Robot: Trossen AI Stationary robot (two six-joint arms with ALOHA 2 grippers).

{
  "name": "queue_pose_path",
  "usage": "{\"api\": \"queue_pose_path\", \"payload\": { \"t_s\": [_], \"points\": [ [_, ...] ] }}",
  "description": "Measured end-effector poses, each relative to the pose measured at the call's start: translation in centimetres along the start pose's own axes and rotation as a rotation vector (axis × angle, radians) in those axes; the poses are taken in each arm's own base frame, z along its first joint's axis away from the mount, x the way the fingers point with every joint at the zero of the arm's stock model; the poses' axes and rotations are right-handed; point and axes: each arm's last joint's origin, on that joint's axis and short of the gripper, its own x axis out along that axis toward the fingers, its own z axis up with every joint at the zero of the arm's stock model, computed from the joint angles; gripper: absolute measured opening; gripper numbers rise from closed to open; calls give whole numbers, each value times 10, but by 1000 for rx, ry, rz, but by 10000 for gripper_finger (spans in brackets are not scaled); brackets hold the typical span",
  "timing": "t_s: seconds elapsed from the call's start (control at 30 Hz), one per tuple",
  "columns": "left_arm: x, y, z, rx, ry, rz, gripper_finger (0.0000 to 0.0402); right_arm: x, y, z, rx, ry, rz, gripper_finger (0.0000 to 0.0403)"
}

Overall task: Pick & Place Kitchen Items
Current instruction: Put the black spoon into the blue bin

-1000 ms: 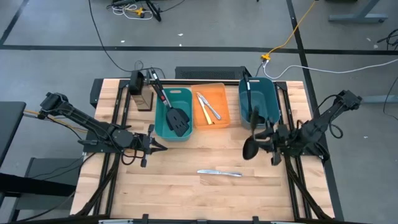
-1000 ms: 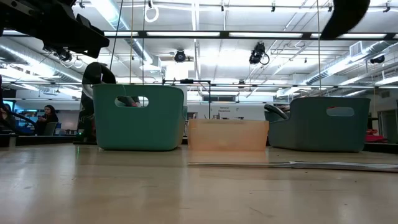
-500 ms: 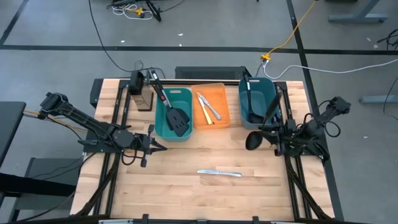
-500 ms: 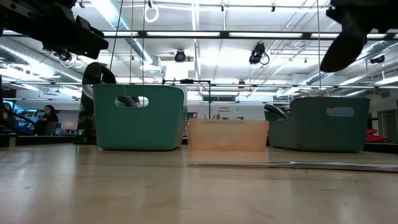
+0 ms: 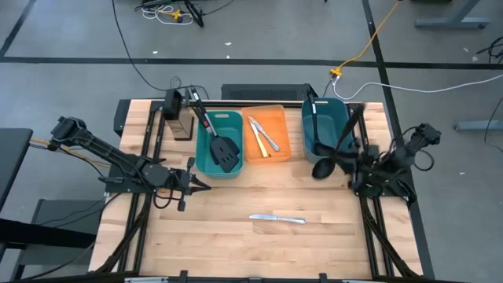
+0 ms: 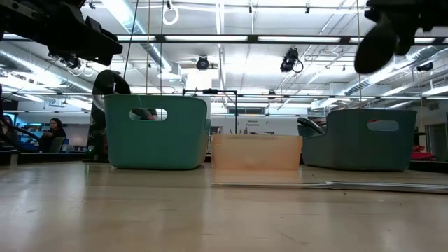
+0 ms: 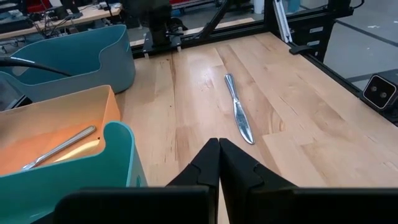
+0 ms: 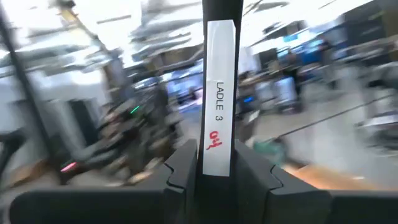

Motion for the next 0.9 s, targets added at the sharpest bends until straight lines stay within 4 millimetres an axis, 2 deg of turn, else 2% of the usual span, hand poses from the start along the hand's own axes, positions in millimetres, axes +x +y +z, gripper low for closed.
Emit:
{"api": "queue_pose_path", "payload": {
  "t_s": [0.27,0.37,0.43,0.63,0.73,0.9],
  "points": [
    [0,0,0,-1,-1,0,15,12,9,74,-141,-5,-203,82],
    [0,0,0,-1,-1,0,15,19,16,92,-193,49,-355,82],
    [0,0,0,1,-1,0,13,22,19,100,-225,80,-392,82],
    [0,0,0,1,-4,0,9,27,19,109,-210,123,-406,82],
    [0,0,1,-2,-13,2,11,35,20,105,-204,139,-367,82],
    [0,1,1,14,-12,21,12,58,25,90,-229,205,-336,82]
  ]
}}
